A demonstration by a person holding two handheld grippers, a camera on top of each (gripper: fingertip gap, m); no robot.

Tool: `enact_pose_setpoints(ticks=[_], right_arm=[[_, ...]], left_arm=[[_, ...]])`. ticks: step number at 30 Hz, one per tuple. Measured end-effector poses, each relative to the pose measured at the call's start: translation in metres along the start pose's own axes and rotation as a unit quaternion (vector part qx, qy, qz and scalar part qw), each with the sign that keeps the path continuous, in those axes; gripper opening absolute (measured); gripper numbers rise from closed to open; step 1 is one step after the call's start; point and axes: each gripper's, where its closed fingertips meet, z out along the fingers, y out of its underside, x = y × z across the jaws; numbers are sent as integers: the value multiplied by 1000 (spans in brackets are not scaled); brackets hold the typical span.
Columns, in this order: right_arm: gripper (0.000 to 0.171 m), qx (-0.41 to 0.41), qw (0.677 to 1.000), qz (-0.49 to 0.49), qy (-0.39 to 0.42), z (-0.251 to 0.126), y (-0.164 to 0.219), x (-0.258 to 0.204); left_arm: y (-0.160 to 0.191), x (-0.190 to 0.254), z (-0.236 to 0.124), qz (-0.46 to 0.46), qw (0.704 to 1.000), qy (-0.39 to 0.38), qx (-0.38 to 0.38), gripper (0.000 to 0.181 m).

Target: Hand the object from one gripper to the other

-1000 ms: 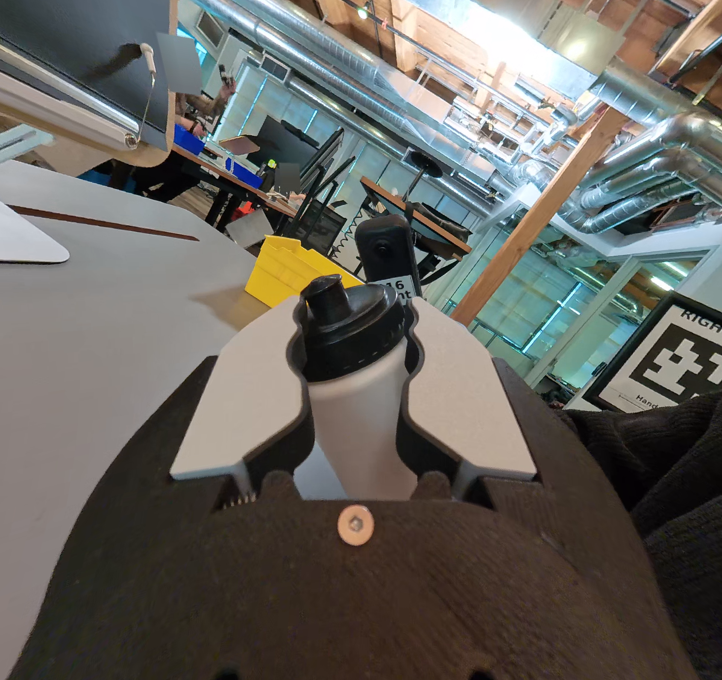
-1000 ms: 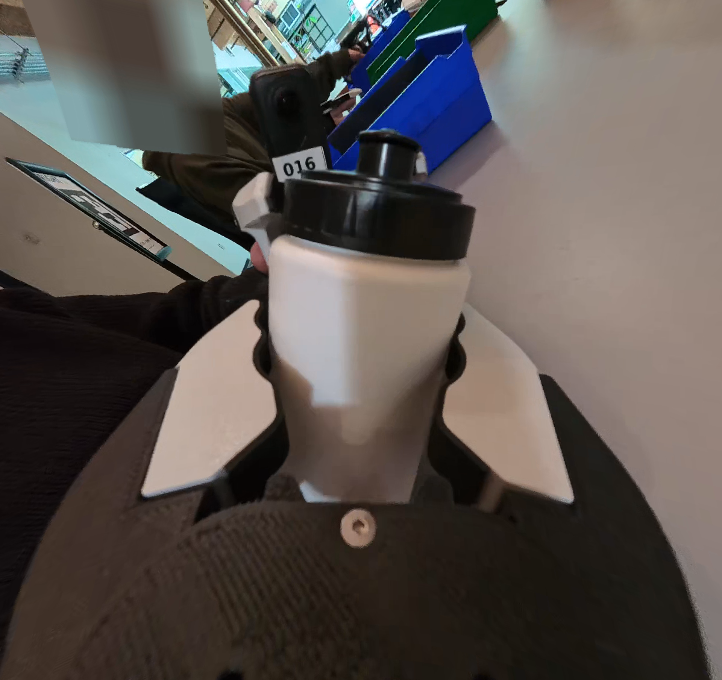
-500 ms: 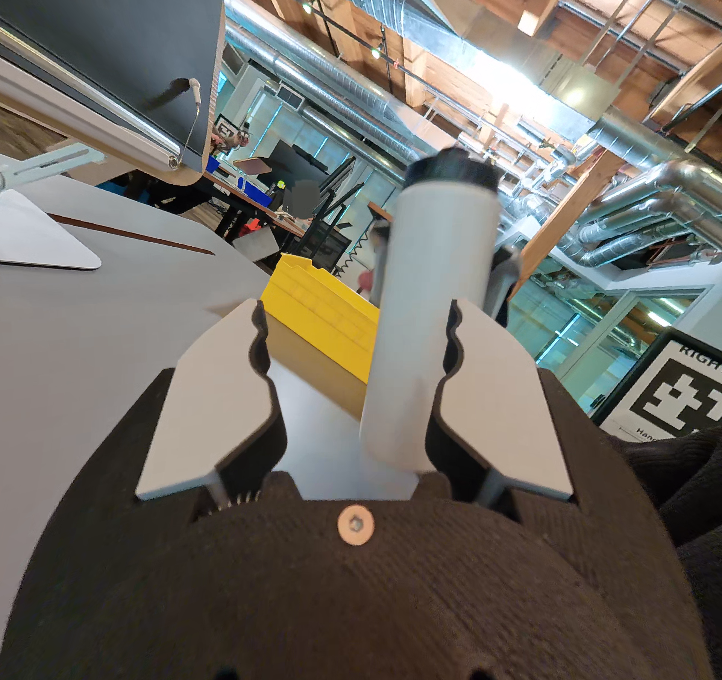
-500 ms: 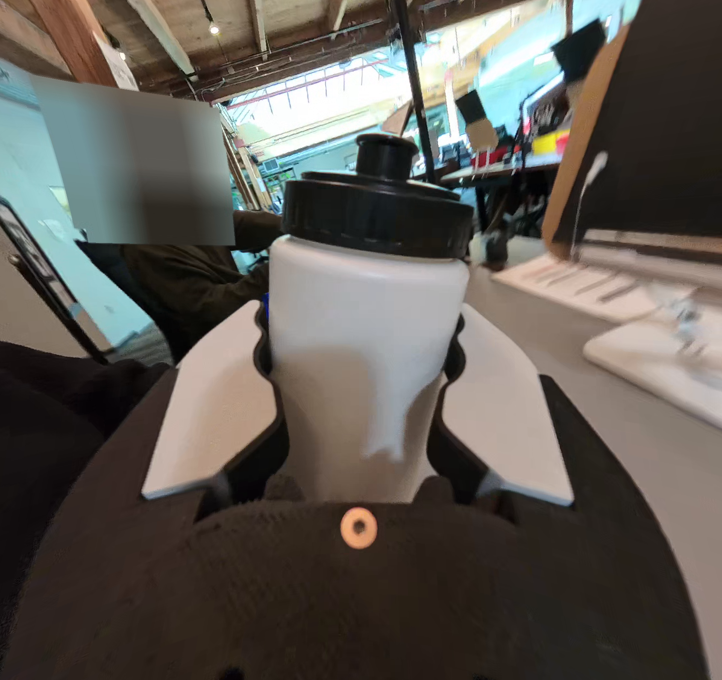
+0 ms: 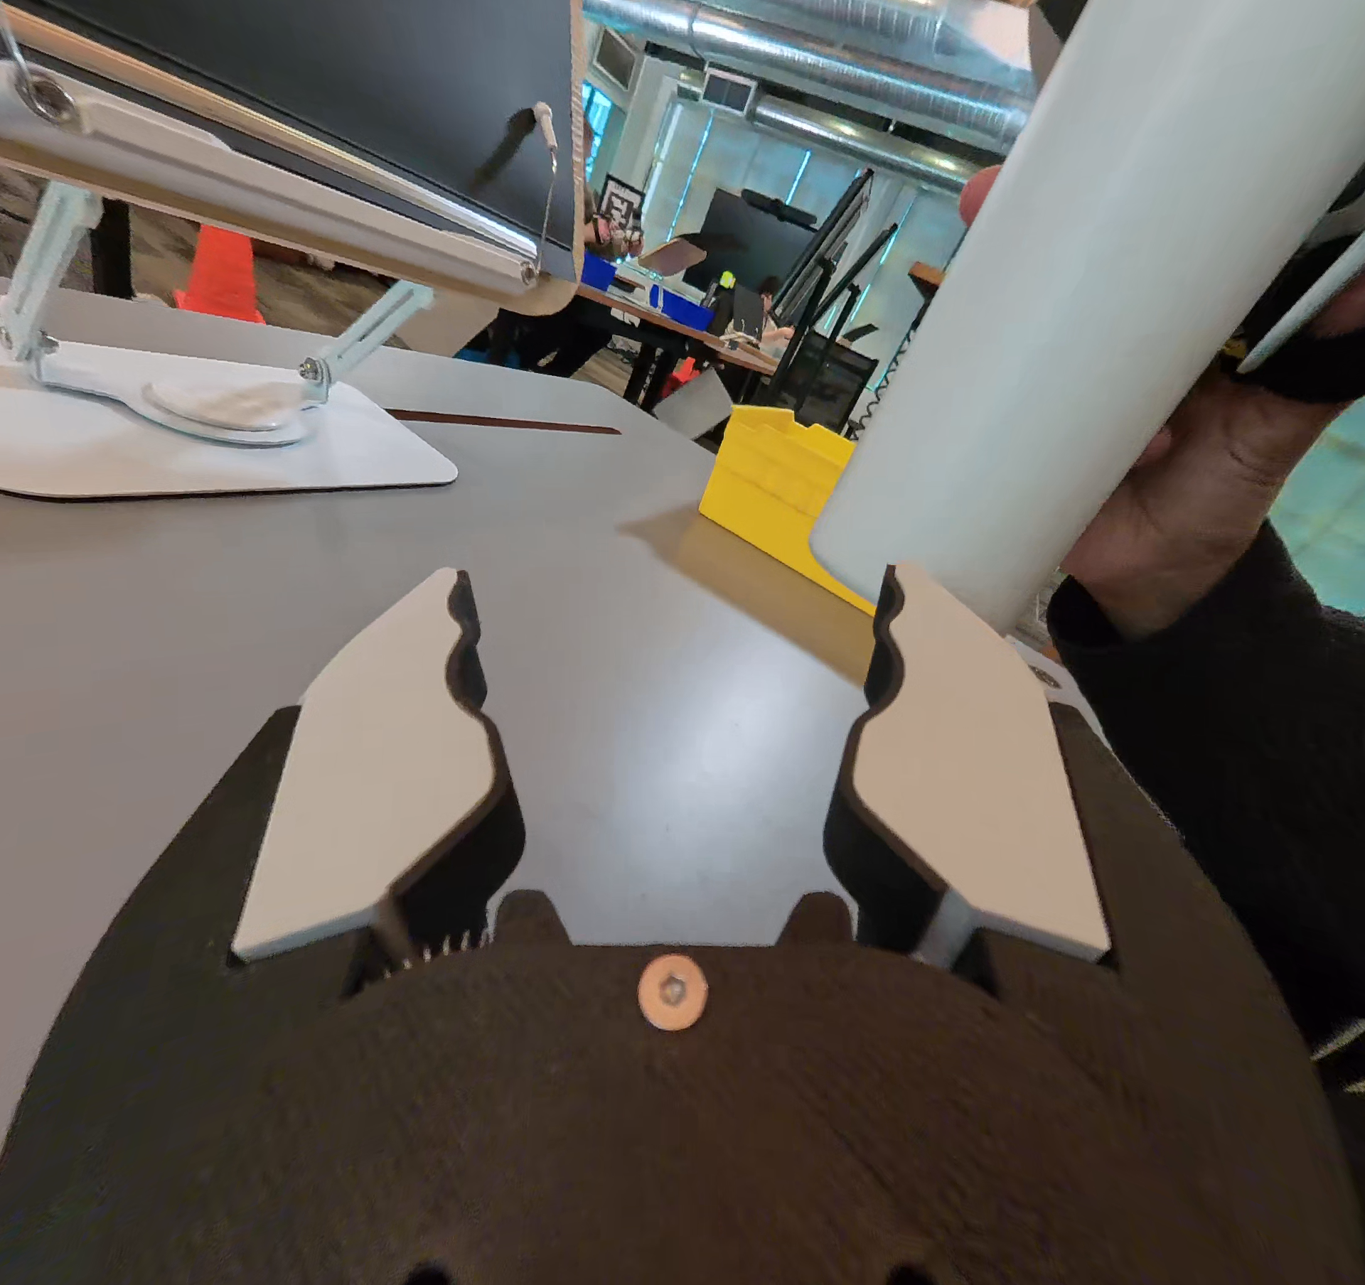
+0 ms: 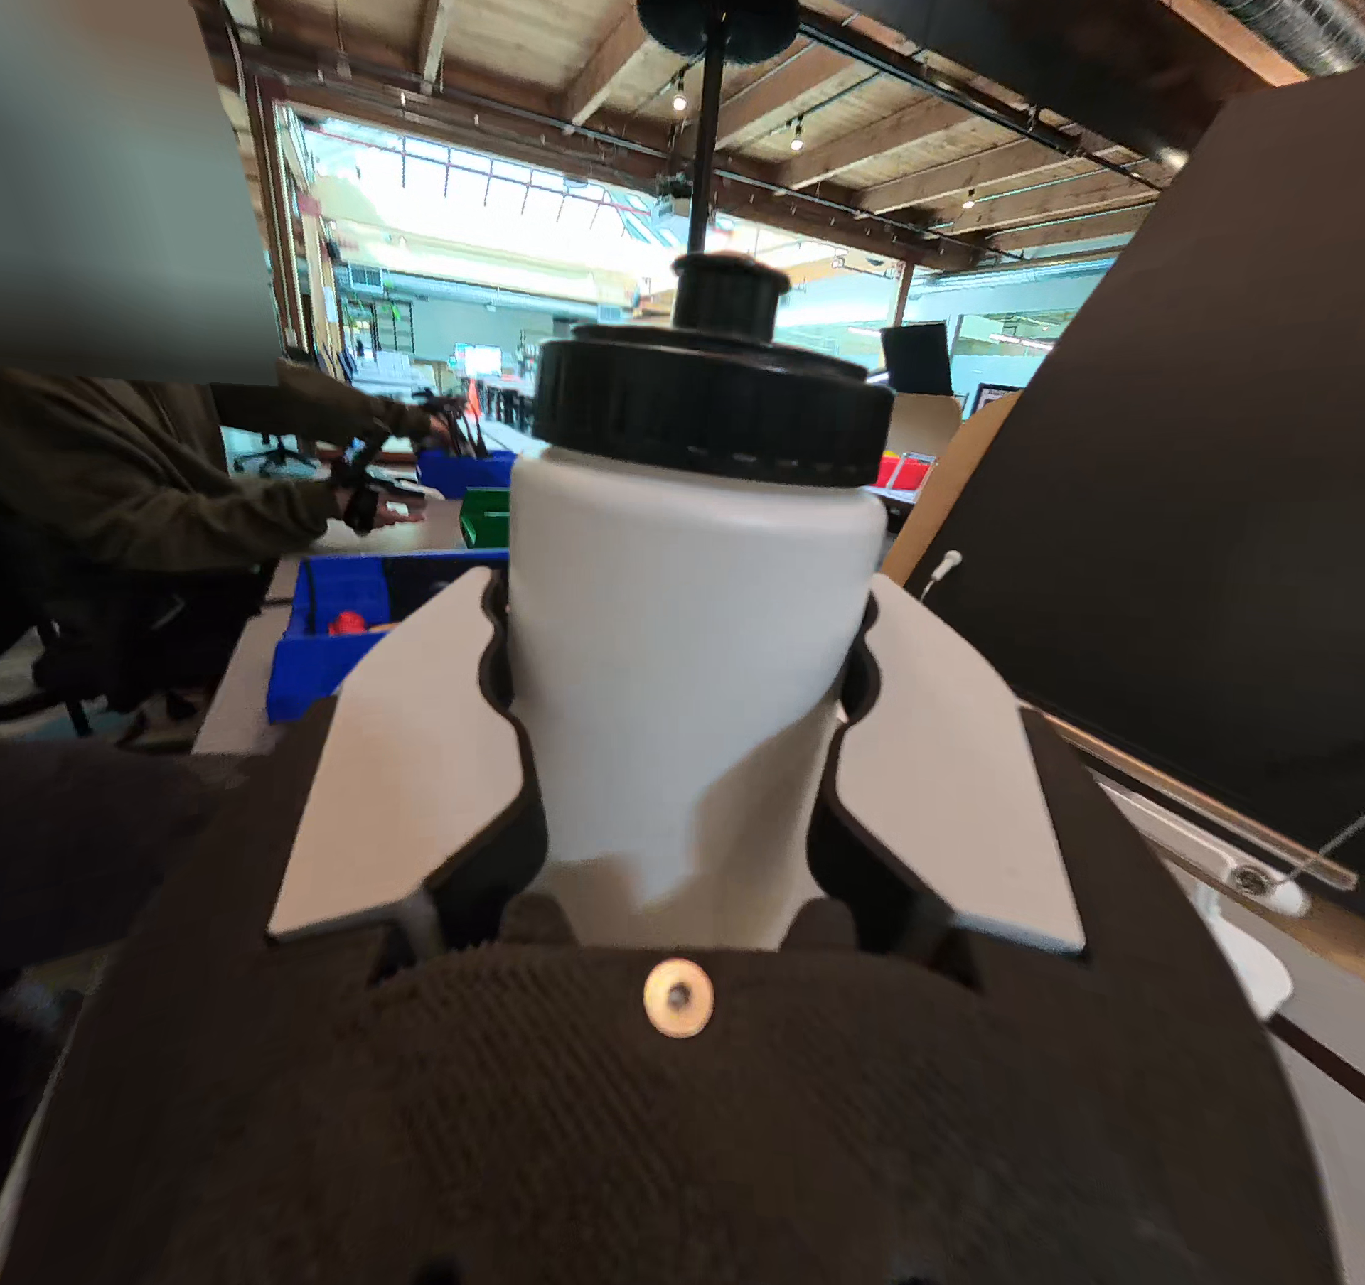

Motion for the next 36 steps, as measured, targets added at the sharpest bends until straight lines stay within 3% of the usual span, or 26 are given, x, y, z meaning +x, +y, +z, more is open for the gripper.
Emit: enact_pose_setpoints(ticks=[6,14,22,36], right_arm=[[90,-30,999,-27,1,-12,2,-1],[90,18,996,80,-23,-12,-3,3],[90,80,978,183,-67,-8,-7,-8],[90,167,945,270,-80,-6,-2,-10]], left_arm=[[12,26,12,-40,997,58,-10,104],[27,80,10,12,984,166,-63,113],[30,101,14,45,984,167,-37,132],[0,112,6,55,986,138,72,114]])
